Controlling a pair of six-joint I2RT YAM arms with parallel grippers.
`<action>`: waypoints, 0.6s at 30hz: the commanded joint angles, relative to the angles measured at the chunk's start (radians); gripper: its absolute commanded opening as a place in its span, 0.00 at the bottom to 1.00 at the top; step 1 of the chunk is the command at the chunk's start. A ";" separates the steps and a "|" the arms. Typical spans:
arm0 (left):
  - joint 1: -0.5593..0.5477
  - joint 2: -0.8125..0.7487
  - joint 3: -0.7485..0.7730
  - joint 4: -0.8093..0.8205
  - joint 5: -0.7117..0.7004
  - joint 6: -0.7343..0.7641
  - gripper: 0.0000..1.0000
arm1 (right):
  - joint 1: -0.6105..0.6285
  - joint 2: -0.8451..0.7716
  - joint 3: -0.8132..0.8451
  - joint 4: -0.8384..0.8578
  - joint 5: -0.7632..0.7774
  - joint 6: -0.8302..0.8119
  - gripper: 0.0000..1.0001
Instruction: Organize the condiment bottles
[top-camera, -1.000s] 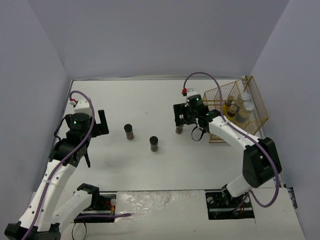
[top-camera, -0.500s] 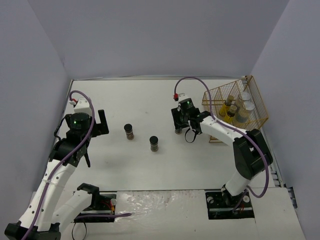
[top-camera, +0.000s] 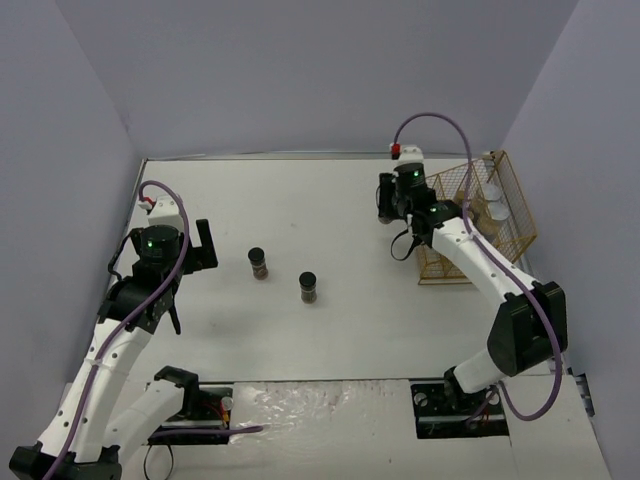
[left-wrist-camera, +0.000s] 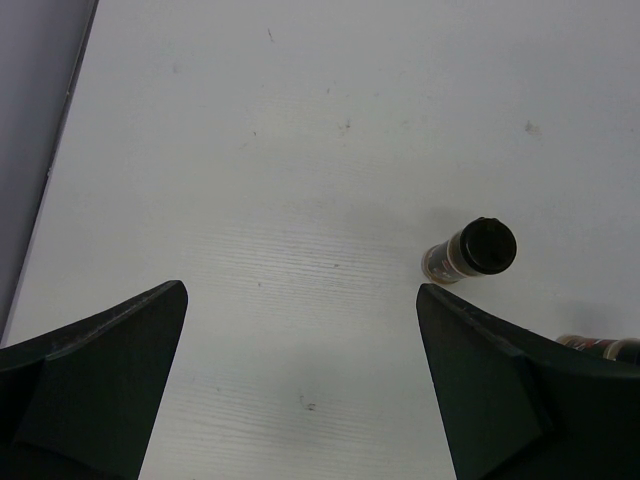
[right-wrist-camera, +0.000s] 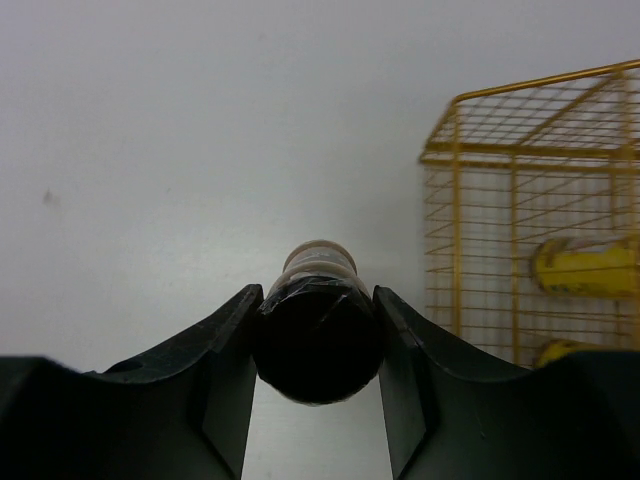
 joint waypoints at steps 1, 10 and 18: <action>0.001 -0.002 0.032 0.046 -0.007 -0.001 0.97 | -0.105 -0.071 0.079 0.004 0.116 0.044 0.12; 0.001 -0.006 0.032 0.046 -0.007 -0.001 0.97 | -0.236 0.032 0.108 0.032 0.092 0.107 0.12; 0.001 -0.010 0.031 0.045 -0.007 0.001 0.97 | -0.246 0.138 0.089 0.072 0.141 0.124 0.17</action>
